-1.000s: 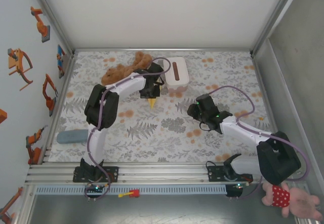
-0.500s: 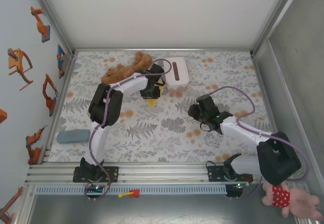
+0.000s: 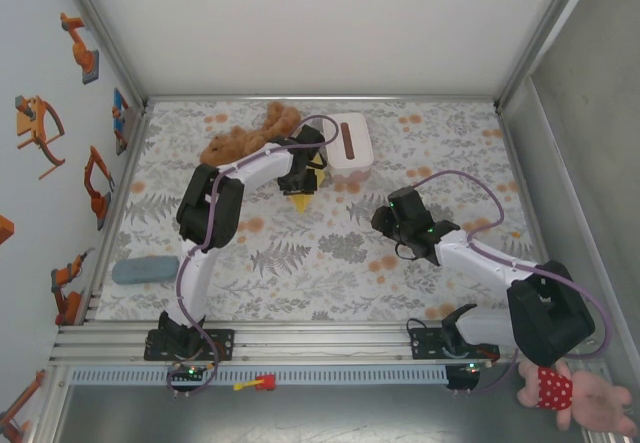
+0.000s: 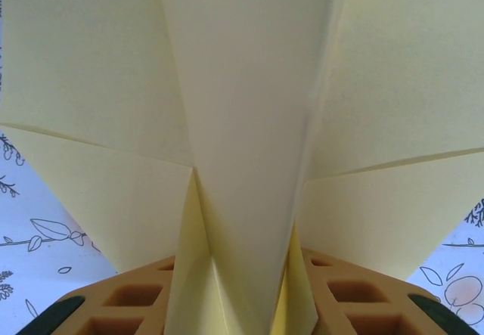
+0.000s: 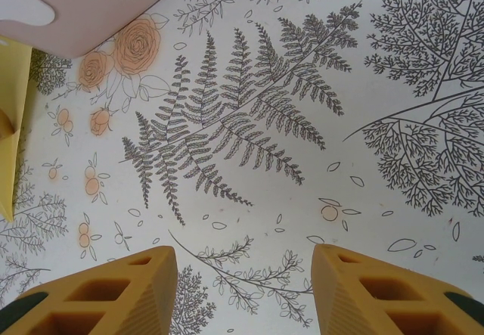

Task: Fold a paper plane with a square sheet of paper (pick it up from the middle)
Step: Move a paper plane to the center of the table, then reset both arms

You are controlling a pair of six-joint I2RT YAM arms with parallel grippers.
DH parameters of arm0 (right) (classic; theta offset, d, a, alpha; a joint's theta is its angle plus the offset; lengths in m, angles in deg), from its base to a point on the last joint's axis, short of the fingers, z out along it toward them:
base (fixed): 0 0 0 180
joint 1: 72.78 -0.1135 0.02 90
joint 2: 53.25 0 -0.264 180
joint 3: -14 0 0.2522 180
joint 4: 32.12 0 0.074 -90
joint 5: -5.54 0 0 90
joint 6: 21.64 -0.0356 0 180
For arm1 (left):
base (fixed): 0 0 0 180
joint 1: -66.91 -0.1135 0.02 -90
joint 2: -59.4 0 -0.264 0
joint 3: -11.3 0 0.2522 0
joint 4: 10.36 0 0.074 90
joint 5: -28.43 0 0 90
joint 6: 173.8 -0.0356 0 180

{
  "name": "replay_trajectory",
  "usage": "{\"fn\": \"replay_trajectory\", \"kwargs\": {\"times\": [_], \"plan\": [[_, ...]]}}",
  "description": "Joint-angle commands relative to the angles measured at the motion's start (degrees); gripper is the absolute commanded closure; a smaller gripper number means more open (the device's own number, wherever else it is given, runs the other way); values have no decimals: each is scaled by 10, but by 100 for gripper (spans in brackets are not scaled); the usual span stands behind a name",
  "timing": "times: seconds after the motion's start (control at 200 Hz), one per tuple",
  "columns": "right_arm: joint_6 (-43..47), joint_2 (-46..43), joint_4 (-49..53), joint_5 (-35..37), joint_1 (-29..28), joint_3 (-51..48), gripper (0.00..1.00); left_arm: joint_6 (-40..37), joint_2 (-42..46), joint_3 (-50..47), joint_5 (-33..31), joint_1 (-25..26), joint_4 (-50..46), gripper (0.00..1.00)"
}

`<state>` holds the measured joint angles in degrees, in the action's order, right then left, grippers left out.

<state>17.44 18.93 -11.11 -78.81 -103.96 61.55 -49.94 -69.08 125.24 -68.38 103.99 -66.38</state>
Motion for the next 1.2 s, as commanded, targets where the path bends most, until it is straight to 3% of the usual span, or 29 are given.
{"fn": "replay_trajectory", "kwargs": {"times": [0.0, 0.225, 0.481, 0.591, 0.691, 0.806, 0.886, 1.037, 1.197], "plan": [[9, -11, 14, 20, 7, -6, 51, 3, 21, 1, 19, -1, -19, 65], [13, -31, 50, 55, 12, 11, 51, 9, 120, -22, 9, -2, -19, 59], [73, -96, 141, 162, 20, 69, 49, 18, 269, -113, -31, -12, 8, 49], [128, -135, 176, 237, 28, 99, 43, 18, 362, -186, -71, -32, 41, 37], [178, -176, 181, 287, 48, 109, 36, 16, 446, -266, -112, -63, 70, 19], [215, -213, 170, 341, 68, 106, 12, 10, 532, -358, -146, -104, 104, 0], [235, -218, 156, 358, 89, 98, 4, 0, 583, -416, -170, -131, 129, 4], [253, -202, 122, 410, 123, 69, 4, -22, 648, -514, -199, -198, 182, 4], [325, -204, -26, 415, 157, -22, 5, -30, 681, -587, -231, -260, 235, 4]]}}
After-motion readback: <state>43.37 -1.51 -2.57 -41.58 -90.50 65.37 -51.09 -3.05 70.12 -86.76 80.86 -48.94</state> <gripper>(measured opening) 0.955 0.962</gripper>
